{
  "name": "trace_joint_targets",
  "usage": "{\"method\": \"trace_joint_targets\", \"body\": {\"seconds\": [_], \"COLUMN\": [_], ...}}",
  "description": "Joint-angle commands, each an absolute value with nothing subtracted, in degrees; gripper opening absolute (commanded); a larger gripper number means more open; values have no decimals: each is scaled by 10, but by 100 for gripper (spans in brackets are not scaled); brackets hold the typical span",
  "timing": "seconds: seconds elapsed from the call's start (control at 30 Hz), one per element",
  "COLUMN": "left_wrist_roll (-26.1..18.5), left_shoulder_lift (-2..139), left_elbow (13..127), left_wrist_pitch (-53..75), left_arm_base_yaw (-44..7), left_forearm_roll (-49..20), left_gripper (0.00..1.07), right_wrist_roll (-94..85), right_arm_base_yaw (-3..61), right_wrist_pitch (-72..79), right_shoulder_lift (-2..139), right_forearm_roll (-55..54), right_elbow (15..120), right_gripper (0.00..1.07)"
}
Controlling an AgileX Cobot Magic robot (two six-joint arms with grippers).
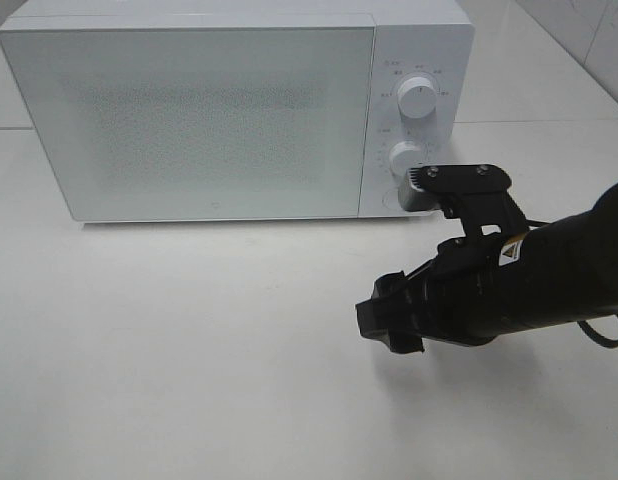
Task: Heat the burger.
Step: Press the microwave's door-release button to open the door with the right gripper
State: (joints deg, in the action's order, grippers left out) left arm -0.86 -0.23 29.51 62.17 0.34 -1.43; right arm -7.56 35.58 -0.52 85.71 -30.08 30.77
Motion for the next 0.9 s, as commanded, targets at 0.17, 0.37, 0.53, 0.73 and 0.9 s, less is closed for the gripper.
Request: {"method": "trace_joint_targets", "body": {"seconds": [0.17, 0.37, 0.53, 0.73, 0.9], "left_wrist_roll": [-8, -8, -8, -8, -8], "left_shoulder_lift": [-12, -12, -12, -12, -12], "left_elbow": [296, 296, 296, 296, 296], "left_wrist_pitch": [615, 615, 615, 615, 615], "left_arm_base_yaw": [5, 5, 5, 5, 5], "left_forearm_roll": [-21, -21, -21, -21, -21], "left_gripper": [98, 98, 98, 98, 98], "right_wrist_roll": [-39, -33, -33, -31, -30], "right_arm_base_yaw": [354, 354, 354, 354, 354], "right_wrist_pitch": [-209, -313, -357, -400, -458], "right_shoulder_lift": [850, 847, 804, 723, 598], "right_forearm_roll": [-149, -125, -117, -111, -110], "right_elbow": [377, 392, 392, 392, 392], "right_gripper": [70, 71, 75, 76, 76]}}
